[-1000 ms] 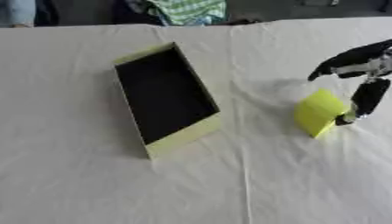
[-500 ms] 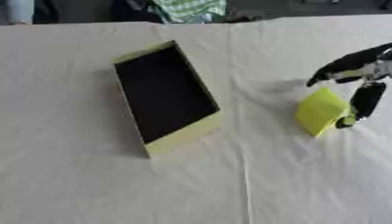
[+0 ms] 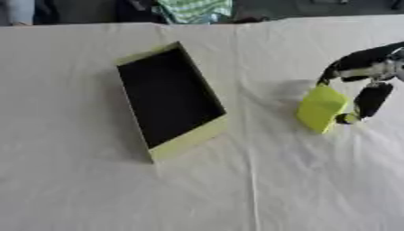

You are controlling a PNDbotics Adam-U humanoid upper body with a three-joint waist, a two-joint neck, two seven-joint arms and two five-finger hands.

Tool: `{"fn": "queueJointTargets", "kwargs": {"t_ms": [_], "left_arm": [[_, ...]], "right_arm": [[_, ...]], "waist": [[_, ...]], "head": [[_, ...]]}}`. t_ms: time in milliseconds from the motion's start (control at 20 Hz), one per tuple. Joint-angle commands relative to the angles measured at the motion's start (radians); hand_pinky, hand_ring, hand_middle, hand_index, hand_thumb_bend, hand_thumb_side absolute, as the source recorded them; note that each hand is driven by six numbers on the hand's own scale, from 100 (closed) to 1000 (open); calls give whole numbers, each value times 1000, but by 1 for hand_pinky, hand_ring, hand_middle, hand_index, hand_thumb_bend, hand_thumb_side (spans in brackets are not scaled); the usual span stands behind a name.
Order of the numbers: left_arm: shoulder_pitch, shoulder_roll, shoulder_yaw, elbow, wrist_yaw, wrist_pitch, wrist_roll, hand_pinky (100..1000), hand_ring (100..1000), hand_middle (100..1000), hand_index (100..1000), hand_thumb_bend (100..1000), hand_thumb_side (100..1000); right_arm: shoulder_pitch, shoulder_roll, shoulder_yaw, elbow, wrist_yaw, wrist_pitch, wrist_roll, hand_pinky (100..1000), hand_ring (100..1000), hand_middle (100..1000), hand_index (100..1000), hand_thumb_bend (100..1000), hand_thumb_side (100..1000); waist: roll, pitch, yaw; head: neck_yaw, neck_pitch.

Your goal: Pick up objects on the table and place them in the box.

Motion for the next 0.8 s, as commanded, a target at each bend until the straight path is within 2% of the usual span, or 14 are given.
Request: {"fn": "queueJointTargets", "kwargs": {"t_ms": [50,150,200,300,350,400,550,600,650,700,750,800], "left_arm": [[-9,23,3,-15,1,0,-6,652,571,561,707,100,758],[-10,23,2,-16,1,1,-9,652,571,561,706,100,757],[-10,22,3,-16,0,2,-10,652,572,561,707,100,757],[-9,22,3,-16,0,3,-10,652,572,561,707,100,756],[-9,23,3,-16,0,3,-11,652,572,561,707,100,756],[-9,23,3,-16,0,3,-11,652,572,561,707,100,756],[-10,23,3,-17,0,4,-12,652,572,562,707,100,756],[-10,23,3,-17,0,4,-12,653,572,562,707,100,757],[-10,23,3,-17,0,4,-13,653,572,562,707,100,758],[-10,24,3,-17,0,5,-13,653,572,562,708,100,759],[-10,24,3,-17,0,5,-13,653,572,562,708,100,759],[-11,24,3,-18,0,4,-13,653,573,563,708,100,759]], "right_arm": [[-15,-24,-13,-3,-21,8,-18,842,921,726,738,230,200],[-14,-23,-12,-1,-27,7,-20,837,912,702,712,214,177],[-14,-22,-12,0,-30,6,-20,825,892,645,660,200,156],[-15,-21,-14,1,-37,8,-25,809,865,576,611,207,158],[-15,-21,-15,0,-40,10,-31,809,865,576,611,207,158],[-15,-21,-16,0,-42,13,-36,799,850,535,582,189,148],[-16,-18,-19,1,-52,23,-48,783,825,492,544,113,104],[-17,-17,-19,2,-55,27,-52,786,828,511,564,123,112],[-17,-17,-18,3,-57,28,-51,793,838,568,625,157,128],[-16,-19,-15,3,-54,26,-45,817,897,743,833,263,188],[-16,-24,-12,1,-44,20,-32,831,928,792,915,308,220],[-17,-28,-10,-2,-29,13,-17,869,986,881,1000,390,280]], "waist": [[-10,-8,-1],[-10,-8,-1],[-10,-9,0],[-10,-9,-1],[-10,-10,-1],[-10,-10,-2],[-11,-11,-3],[-11,-11,-3],[-11,-11,-2],[-11,-11,-2],[-11,-10,-1],[-12,-10,-1]], "head": [[2,-4],[1,-5],[1,-5],[1,-4],[1,-4],[1,-4],[1,-7],[1,-8],[1,-8],[0,-8],[0,-9],[0,-10]]}}
